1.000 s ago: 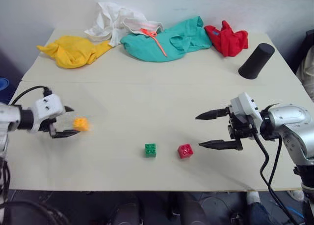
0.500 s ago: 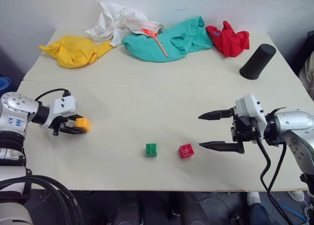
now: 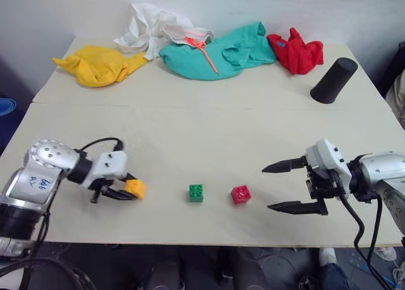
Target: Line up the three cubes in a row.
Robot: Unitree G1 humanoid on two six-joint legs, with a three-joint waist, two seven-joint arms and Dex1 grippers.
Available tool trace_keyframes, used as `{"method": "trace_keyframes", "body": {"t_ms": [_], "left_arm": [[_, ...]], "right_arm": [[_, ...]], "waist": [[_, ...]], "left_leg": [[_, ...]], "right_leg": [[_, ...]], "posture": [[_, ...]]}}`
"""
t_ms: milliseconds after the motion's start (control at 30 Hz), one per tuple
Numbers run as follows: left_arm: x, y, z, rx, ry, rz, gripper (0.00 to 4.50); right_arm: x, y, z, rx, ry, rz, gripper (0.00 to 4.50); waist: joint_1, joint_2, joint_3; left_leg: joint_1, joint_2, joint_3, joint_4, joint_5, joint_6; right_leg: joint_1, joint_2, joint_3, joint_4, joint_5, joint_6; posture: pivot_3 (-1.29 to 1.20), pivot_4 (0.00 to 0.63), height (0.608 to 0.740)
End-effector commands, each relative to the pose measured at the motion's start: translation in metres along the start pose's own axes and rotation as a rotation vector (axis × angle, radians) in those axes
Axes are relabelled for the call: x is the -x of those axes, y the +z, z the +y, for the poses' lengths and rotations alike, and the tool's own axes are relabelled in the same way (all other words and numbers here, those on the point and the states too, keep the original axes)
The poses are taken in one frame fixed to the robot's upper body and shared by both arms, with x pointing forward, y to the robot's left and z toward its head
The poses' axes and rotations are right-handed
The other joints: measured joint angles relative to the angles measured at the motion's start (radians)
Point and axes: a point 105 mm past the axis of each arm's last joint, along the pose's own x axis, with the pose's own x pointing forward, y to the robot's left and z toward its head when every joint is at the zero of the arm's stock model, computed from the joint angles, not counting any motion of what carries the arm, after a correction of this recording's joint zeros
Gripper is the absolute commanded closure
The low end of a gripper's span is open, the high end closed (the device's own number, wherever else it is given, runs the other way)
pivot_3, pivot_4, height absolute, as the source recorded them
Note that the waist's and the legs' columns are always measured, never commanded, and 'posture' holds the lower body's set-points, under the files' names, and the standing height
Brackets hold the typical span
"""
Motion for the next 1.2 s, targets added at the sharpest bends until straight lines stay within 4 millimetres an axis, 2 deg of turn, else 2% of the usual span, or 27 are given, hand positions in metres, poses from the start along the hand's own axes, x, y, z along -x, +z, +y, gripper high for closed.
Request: {"method": "trace_keyframes", "body": {"t_ms": [33, 233, 400, 767, 800, 900, 1033, 1200], "left_arm": [[-0.01, 0.019, -0.004, -0.035, 0.031, -0.002, 2.98], [-0.019, 0.02, -0.006, -0.053, 0.026, 0.025, 2.98], [-0.018, 0.001, -0.004, -0.066, 0.051, 0.123, 2.98], [-0.019, -0.008, -0.001, -0.041, 0.065, 0.103, 2.98], [-0.019, -0.009, -0.002, -0.029, 0.061, 0.095, 2.25], [-0.015, -0.01, -0.002, 0.003, 0.069, 0.073, 1.41], [0.006, -0.012, -0.004, 0.053, 0.098, 0.053, 0.08], [0.061, -0.002, -0.027, 0.081, 0.082, -0.013, 0.01]], "right_arm": [[0.002, 0.01, 0.002, 0.049, 0.0, -0.011, 0.0], [-0.001, 0.008, 0.0, 0.046, -0.003, -0.017, 0.0], [-0.003, 0.009, 0.0, 0.047, -0.006, -0.026, 0.0], [-0.004, 0.005, 0.001, 0.04, -0.003, -0.025, 0.0], [-0.004, 0.005, 0.0, 0.04, -0.003, -0.023, 0.0], [-0.002, 0.002, -0.002, 0.039, -0.012, -0.008, 0.0], [0.004, -0.003, -0.007, 0.037, -0.033, 0.009, 0.0], [0.034, -0.015, -0.018, 0.014, -0.086, 0.07, 0.0]], "waist": [[0.0, 0.0, 0.0], [-0.001, 0.0, 0.0], [0.0, 0.0, 0.0], [0.0, 0.0, 0.0], [0.0, 0.0, 0.0], [-0.001, 0.0, 0.0], [-0.003, 0.0, 0.0], [-0.005, 0.0, 0.0]], "left_leg": [[0.0, 0.0, 0.0, 0.0, 0.0, 0.0], [0.0, 0.0, 0.0, 0.0, 0.0, 0.0], [0.0, 0.0, 0.0, 0.0, 0.0, 0.0], [0.001, 0.0, 0.0, 0.0, 0.0, 0.0], [0.001, 0.0, 0.001, 0.0, 0.0, 0.0], [0.001, 0.0, 0.0, 0.0, 0.0, 0.0], [0.001, 0.001, 0.001, 0.0, 0.0, 0.0], [0.0, 0.001, 0.001, -0.001, 0.0, 0.0]], "right_leg": [[0.0, 0.001, 0.0, 0.0, 0.0, 0.0], [0.0, 0.002, 0.0, 0.001, 0.0, 0.0], [0.0, 0.002, 0.0, 0.0, 0.0, 0.0], [0.0, 0.001, 0.0, 0.0, 0.0, 0.0], [0.0, 0.001, 0.0, 0.0, 0.0, 0.0], [0.0, 0.002, 0.0, 0.001, 0.0, 0.0], [0.0, 0.002, 0.0, 0.001, 0.0, 0.0], [-0.001, 0.001, 0.0, 0.0, 0.0, 0.0]], "posture": [[0.0, 0.15, 0.74], [0.0, 0.15, 0.74], [0.0, 0.15, 0.74], [0.0, 0.15, 0.74], [0.0, 0.15, 0.74], [0.0, 0.15, 0.74], [0.0, 0.15, 0.74], [0.0, 0.15, 0.74]]}}
